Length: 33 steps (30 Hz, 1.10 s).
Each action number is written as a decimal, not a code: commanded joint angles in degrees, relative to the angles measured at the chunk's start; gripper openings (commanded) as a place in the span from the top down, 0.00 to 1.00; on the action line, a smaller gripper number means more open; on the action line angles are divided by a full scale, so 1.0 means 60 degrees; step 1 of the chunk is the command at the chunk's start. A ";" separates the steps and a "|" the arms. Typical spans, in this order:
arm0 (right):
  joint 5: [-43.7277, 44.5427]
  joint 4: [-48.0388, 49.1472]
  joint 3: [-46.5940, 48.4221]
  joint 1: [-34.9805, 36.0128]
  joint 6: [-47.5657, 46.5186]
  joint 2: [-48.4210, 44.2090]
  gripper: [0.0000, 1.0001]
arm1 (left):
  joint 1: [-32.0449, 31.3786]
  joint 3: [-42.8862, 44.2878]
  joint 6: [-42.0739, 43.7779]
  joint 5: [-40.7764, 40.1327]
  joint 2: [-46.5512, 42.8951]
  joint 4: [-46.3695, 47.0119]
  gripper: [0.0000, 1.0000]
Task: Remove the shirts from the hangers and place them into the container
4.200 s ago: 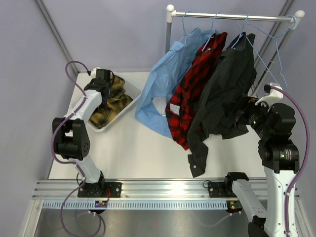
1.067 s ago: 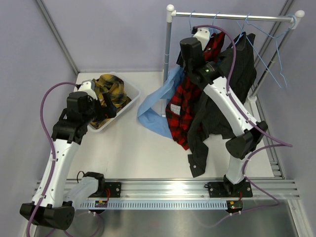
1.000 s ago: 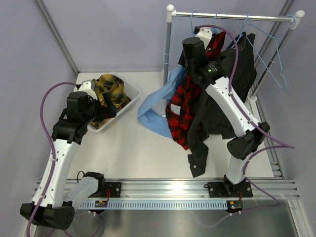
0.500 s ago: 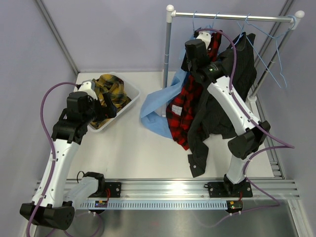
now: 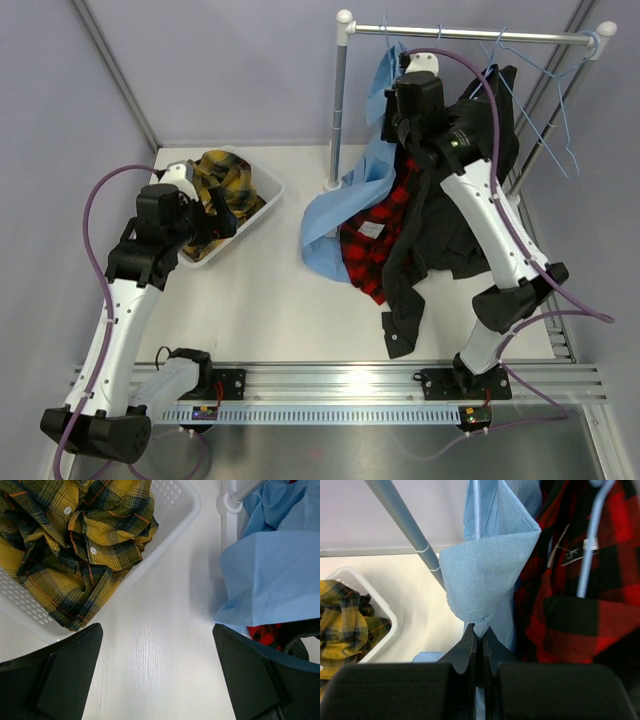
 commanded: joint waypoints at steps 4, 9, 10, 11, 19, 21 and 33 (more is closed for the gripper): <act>-0.0483 0.0439 -0.0439 -0.0020 -0.0785 -0.2200 1.00 | 0.0009 0.0506 0.0095 0.0312 0.0057 0.0246 0.01; -0.1067 0.0206 -0.1670 -0.0020 -0.0960 -0.3166 1.00 | 0.0009 0.0564 0.0095 0.0297 0.0116 0.0231 0.01; -0.1186 -0.0027 -0.1818 -0.0034 -0.1019 -0.3299 1.00 | 0.0009 0.0564 0.0095 0.0297 0.0116 0.0231 0.01; -0.1535 -0.0131 -0.1979 -0.0020 -0.1048 -0.3591 1.00 | -0.0006 0.0564 0.0080 0.0312 0.0116 0.0231 0.01; -0.4083 -0.0921 -0.3899 -0.0034 -0.1764 -0.5701 1.00 | 0.0009 0.1119 0.0475 0.1087 0.0218 0.0231 0.01; -0.5065 -0.1171 -0.3915 -0.0020 -0.1971 -0.6139 1.00 | 0.0009 0.1311 0.0563 0.1439 0.0248 0.0246 0.01; -0.8261 -0.3735 -0.0755 -0.0034 -0.2952 -0.6479 1.00 | -0.0064 0.2292 0.0798 0.2173 0.0995 0.0246 0.01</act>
